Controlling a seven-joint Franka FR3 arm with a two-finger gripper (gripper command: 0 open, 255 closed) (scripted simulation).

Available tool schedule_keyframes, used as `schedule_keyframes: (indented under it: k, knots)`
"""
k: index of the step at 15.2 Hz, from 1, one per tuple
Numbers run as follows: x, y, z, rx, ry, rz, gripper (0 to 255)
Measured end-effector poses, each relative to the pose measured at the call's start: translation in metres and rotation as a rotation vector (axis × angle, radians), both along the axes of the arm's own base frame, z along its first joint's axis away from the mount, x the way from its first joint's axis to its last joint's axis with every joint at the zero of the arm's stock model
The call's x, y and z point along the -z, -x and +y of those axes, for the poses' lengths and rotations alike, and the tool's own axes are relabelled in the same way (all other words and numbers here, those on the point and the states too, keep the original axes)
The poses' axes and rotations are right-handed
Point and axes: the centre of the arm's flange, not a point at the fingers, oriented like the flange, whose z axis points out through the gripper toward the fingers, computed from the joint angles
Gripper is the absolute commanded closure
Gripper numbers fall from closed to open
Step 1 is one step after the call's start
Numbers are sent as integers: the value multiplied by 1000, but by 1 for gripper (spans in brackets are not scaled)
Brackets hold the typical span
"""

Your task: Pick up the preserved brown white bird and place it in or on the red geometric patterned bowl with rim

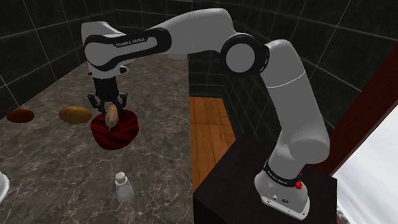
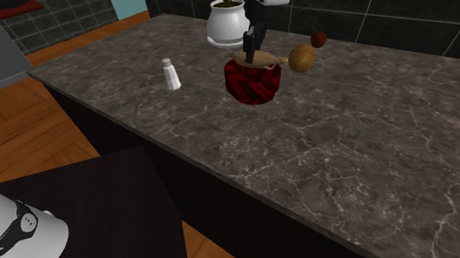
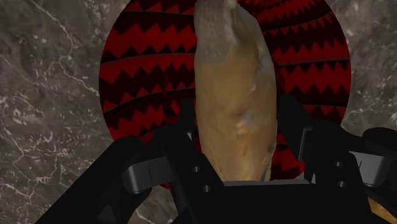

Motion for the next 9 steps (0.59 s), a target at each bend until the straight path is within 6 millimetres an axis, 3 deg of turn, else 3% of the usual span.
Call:
schedule_keyframes:
  k: [2, 3, 9]
  knots:
    - [0, 0, 0, 0, 0, 1, 255]
    - [0, 0, 1, 0, 0, 1, 0]
    - [2, 1, 1, 0, 1, 3, 0]
